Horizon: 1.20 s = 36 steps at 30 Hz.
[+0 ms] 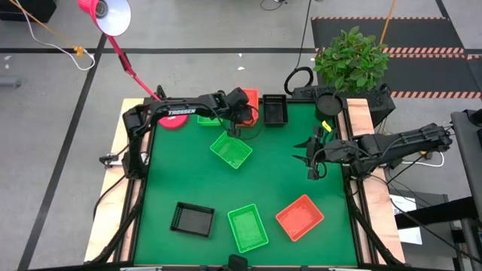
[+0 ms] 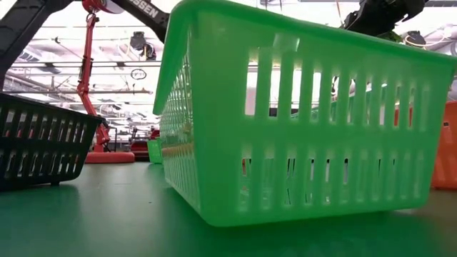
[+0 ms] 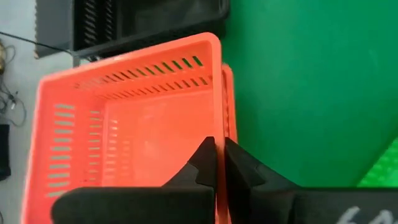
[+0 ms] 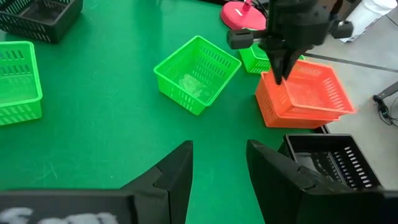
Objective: Stack baskets by color
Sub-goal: Stack the middle left orange basket on top of the top orange basket, then stack the center green basket on top of the top green basket
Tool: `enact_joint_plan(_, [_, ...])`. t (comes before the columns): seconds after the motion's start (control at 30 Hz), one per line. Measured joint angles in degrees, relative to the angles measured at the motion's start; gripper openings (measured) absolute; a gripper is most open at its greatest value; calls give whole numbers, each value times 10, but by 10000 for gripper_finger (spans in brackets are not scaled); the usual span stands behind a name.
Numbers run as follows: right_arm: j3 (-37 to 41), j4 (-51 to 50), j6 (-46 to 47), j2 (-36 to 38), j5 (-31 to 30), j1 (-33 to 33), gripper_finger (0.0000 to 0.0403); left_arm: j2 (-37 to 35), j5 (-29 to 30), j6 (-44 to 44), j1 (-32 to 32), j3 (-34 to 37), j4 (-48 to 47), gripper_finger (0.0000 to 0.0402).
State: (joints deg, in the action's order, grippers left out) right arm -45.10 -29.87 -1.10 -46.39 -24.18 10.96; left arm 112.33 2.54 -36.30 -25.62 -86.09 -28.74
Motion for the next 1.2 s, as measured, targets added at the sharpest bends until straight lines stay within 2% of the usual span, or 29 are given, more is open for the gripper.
enact_joint_plan(0.1, [0,0,0,0,0,0,144,-1,0,2,-1,9,15,13])
enact_joint_plan(0.33, [0,0,0,0,0,0,144,-1,4,28,-6,12,17,79])
enact_joint_plan(0.63, [0,0,4,0,0,0,144,-4,8,70,12,13,12,133])
enact_joint_plan(0.77, [0,0,4,0,0,0,144,-14,54,108,39,11,4,144])
enact_joint_plan(0.9, [0,0,5,0,0,0,144,-34,80,181,79,9,-22,145])
enact_joint_plan(1.07, [0,2,11,0,0,0,144,-46,83,353,141,11,-80,145])
enact_joint_plan(1.2, [1,10,8,-1,0,0,144,-48,96,420,201,10,-80,145])
